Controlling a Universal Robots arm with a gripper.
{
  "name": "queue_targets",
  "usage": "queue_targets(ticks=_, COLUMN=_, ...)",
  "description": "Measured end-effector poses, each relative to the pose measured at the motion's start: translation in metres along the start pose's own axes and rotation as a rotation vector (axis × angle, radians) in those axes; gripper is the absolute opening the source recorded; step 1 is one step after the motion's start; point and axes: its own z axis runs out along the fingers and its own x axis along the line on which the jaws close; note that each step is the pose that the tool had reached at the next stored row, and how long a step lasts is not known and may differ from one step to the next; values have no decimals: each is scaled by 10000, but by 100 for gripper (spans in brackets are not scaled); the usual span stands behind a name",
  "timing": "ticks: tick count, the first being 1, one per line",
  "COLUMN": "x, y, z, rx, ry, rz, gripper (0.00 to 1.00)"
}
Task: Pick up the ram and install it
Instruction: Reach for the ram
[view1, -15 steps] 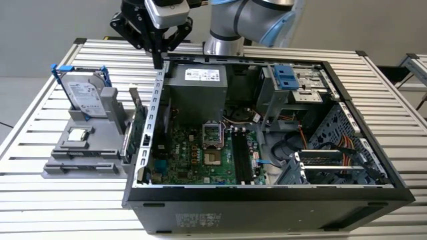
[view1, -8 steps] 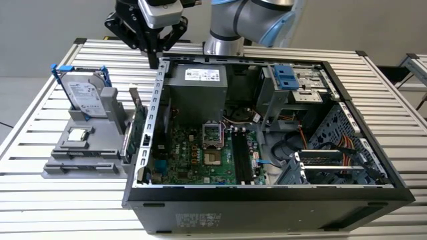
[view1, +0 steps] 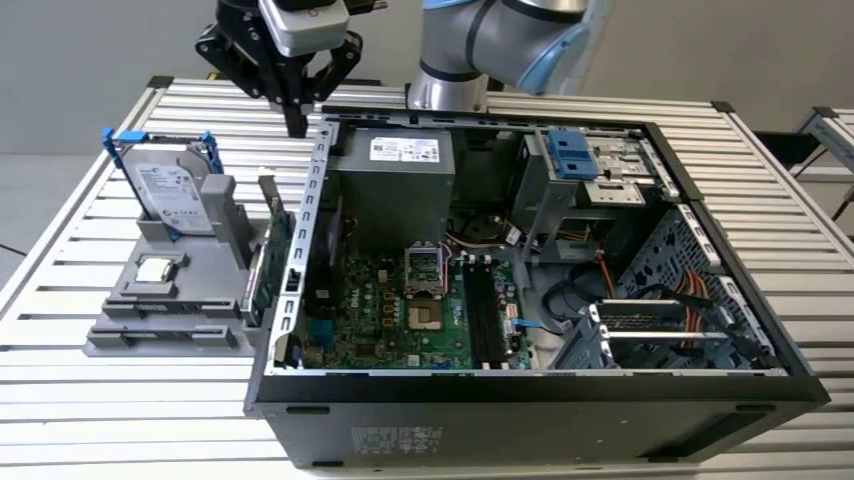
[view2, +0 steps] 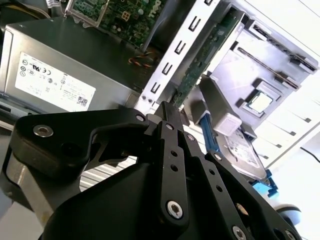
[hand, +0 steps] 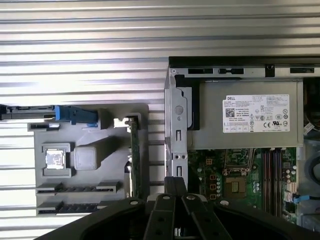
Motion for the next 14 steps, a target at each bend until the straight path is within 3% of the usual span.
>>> queue_targets(ticks=14, x=159, y=-7, z=-3, rx=1, ry=16, rz=-35, gripper=0)
